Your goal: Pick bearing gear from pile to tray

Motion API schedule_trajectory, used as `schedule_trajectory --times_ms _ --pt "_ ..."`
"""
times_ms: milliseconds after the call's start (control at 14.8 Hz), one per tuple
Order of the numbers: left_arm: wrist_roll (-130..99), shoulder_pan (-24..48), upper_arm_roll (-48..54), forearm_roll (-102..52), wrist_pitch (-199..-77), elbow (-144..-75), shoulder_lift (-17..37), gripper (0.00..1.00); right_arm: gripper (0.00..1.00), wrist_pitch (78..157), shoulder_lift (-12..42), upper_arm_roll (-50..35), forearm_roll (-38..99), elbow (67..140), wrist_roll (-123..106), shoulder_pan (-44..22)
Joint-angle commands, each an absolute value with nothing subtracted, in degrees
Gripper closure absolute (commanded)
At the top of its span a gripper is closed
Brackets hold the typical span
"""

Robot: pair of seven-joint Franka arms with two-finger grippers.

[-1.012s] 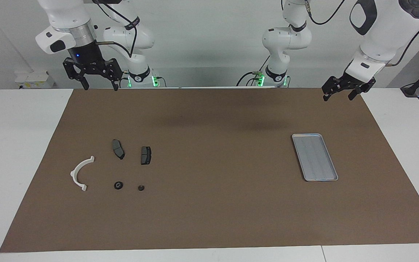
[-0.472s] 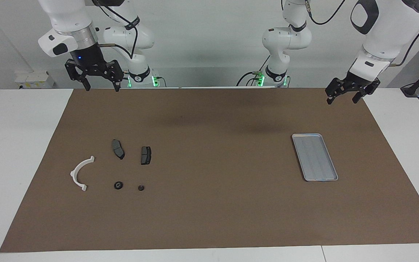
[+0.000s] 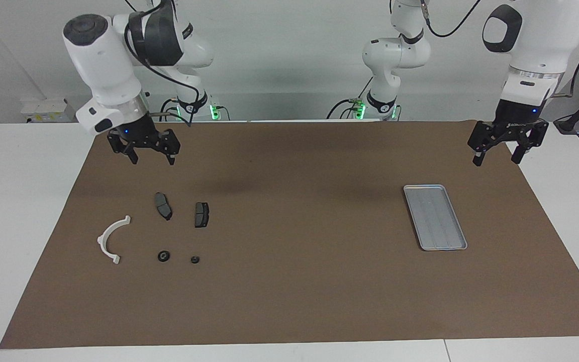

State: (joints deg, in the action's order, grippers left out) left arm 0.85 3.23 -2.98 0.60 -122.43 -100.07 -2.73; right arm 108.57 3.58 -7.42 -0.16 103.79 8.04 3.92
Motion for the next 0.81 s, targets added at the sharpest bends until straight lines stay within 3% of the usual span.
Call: schedule_trajectory --times_ms 0,338,742 --pt "0.44 2.2 -2.81 -0.09 -130.93 -101.78 -2.64 0.0 0.0 114.59 10.52 -7.73 0.62 103.36 8.61 4.57" --pt "-0.36 2.02 -2.81 -0.09 -137.55 -102.57 -2.11 0.0 0.0 125.84 20.02 -7.65 -1.92 102.66 18.6 2.74" --pt "-0.44 2.73 -2.81 0.0 -130.53 -102.74 -2.9 0.0 0.01 125.51 32.59 -7.65 -7.38 90.63 29.79 -0.96"
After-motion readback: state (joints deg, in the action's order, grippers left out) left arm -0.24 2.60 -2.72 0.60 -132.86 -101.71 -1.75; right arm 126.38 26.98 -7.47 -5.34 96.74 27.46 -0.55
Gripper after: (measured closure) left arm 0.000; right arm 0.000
